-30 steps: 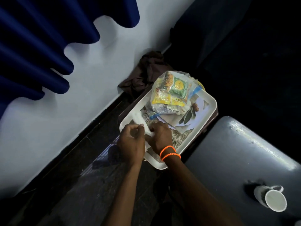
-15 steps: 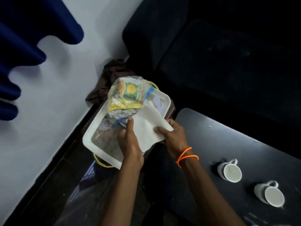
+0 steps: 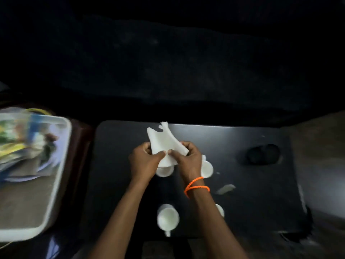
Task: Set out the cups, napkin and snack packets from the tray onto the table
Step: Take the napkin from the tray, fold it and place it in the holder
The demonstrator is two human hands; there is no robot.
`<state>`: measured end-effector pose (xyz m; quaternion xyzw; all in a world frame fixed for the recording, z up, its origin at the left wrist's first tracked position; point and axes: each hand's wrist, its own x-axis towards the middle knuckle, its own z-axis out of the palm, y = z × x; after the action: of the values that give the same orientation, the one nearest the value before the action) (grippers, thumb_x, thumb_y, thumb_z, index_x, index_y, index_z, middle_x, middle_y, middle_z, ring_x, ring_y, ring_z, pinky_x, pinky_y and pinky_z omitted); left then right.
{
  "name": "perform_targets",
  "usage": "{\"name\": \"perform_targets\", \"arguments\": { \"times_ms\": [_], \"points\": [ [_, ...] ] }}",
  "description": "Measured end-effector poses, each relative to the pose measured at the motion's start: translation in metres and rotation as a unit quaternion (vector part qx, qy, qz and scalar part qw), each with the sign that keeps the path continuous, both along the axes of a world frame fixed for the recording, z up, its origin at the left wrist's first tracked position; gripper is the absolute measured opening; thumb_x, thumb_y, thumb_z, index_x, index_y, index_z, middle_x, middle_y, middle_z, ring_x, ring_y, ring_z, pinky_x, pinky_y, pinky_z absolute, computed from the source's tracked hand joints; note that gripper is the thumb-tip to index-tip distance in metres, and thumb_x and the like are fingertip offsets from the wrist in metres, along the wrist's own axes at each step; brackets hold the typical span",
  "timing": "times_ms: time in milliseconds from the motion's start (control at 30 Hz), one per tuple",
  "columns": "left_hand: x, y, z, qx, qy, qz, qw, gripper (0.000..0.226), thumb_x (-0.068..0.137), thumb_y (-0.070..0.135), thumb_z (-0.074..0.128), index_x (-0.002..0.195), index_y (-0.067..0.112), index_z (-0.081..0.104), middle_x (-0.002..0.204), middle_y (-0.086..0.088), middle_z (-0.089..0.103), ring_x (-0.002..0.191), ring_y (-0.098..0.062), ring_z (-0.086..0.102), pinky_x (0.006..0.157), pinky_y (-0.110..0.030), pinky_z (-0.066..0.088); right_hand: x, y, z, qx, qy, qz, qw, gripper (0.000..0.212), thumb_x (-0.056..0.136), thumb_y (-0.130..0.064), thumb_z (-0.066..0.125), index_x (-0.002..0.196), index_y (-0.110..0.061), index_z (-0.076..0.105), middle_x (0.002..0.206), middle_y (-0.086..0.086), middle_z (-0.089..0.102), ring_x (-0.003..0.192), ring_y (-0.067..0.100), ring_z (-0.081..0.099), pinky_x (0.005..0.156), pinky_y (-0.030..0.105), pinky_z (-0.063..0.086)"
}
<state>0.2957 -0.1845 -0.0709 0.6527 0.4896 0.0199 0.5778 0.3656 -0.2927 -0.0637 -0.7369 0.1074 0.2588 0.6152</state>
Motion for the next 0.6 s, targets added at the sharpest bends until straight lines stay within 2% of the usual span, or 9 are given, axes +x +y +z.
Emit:
{"name": "perform_targets", "arguments": {
  "times_ms": [67,133,267,367,433,467,533,567,600],
  "points": [
    [0.032,-0.04,0.002,0.042,0.0,-0.057,0.997,0.034,0.077,0.017,0.086,0.108,0.022,0.074,0.08,0.018,0.069,0.075,-0.004,0.07,0.059,-0.012,0.048,0.014,-0.038,0.001,-0.016,-0.007,-0.075,0.997,0.024,0.08,0.011,0.073,0.093,-0.007,0.064,0.081,0.003,0.069,0.068,0.01,0.063,0.06,0.018,0.054],
    [0.058,-0.081,0.003,0.046,-0.016,-0.099,0.994,0.041,0.078,0.016,0.085,0.116,0.021,0.071,0.077,0.022,0.063,0.073,0.001,0.064,0.057,-0.006,0.041,0.028,-0.078,0.002,-0.041,-0.023,-0.138,0.989,0.019,0.082,0.009,0.07,0.092,-0.006,0.066,0.08,0.003,0.07,0.07,0.013,0.065,0.06,0.021,0.055],
    [0.105,-0.159,0.005,-0.006,-0.043,-0.169,0.985,0.034,0.08,0.016,0.083,0.111,0.027,0.071,0.079,0.022,0.067,0.077,0.002,0.069,0.062,-0.013,0.048,0.054,-0.161,0.008,-0.108,-0.093,-0.211,0.967,0.022,0.081,0.007,0.066,0.093,-0.012,0.068,0.08,-0.002,0.072,0.068,0.002,0.066,0.06,0.017,0.053],
    [0.133,-0.213,0.007,-0.049,-0.071,-0.198,0.976,0.03,0.083,0.011,0.077,0.11,0.024,0.077,0.079,0.02,0.074,0.077,0.004,0.073,0.067,-0.018,0.056,0.07,-0.216,0.007,-0.193,-0.144,-0.245,0.939,0.024,0.079,0.004,0.068,0.096,-0.013,0.07,0.09,0.007,0.073,0.081,0.019,0.069,0.072,0.03,0.056],
    [0.148,-0.244,0.007,-0.083,-0.074,-0.211,0.971,0.032,0.085,0.009,0.074,0.112,0.025,0.079,0.077,0.023,0.075,0.078,0.003,0.074,0.071,-0.024,0.061,0.081,-0.244,0.007,-0.227,-0.159,-0.259,0.925,0.024,0.08,0.003,0.068,0.095,-0.015,0.071,0.094,0.008,0.072,0.086,0.024,0.068,0.076,0.034,0.055],
    [0.154,-0.256,0.006,-0.093,-0.071,-0.217,0.969,0.033,0.085,0.009,0.072,0.114,0.025,0.08,0.075,0.024,0.075,0.078,0.002,0.075,0.07,-0.024,0.061,0.087,-0.255,0.007,-0.236,-0.166,-0.26,0.922,0.025,0.079,0.004,0.068,0.093,-0.017,0.071,0.094,0.007,0.071,0.086,0.022,0.068,0.076,0.033,0.054],
    [0.168,-0.276,0.002,-0.101,-0.06,-0.225,0.967,0.035,0.085,0.011,0.07,0.115,0.025,0.08,0.071,0.029,0.073,0.075,0.006,0.074,0.062,-0.014,0.056,0.099,-0.272,0.008,-0.251,-0.185,-0.256,0.915,0.03,0.078,0.005,0.066,0.091,-0.021,0.073,0.091,0.001,0.069,0.083,0.016,0.066,0.074,0.023,0.052],
    [0.176,-0.284,0.0,-0.103,-0.047,-0.229,0.967,0.032,0.085,0.012,0.069,0.111,0.025,0.081,0.071,0.027,0.074,0.075,0.003,0.075,0.06,-0.015,0.056,0.105,-0.278,0.008,-0.263,-0.196,-0.248,0.911,0.031,0.077,0.006,0.066,0.09,-0.021,0.074,0.088,-0.001,0.068,0.081,0.016,0.065,0.073,0.018,0.049],
    [0.183,-0.289,-0.003,-0.102,-0.027,-0.233,0.967,0.025,0.084,0.013,0.068,0.102,0.024,0.083,0.073,0.021,0.076,0.075,-0.003,0.076,0.062,-0.022,0.06,0.112,-0.284,0.007,-0.279,-0.206,-0.236,0.908,0.029,0.077,0.007,0.067,0.089,-0.018,0.075,0.086,-0.002,0.066,0.08,0.017,0.064,0.072,0.016,0.048]
  ]
}}
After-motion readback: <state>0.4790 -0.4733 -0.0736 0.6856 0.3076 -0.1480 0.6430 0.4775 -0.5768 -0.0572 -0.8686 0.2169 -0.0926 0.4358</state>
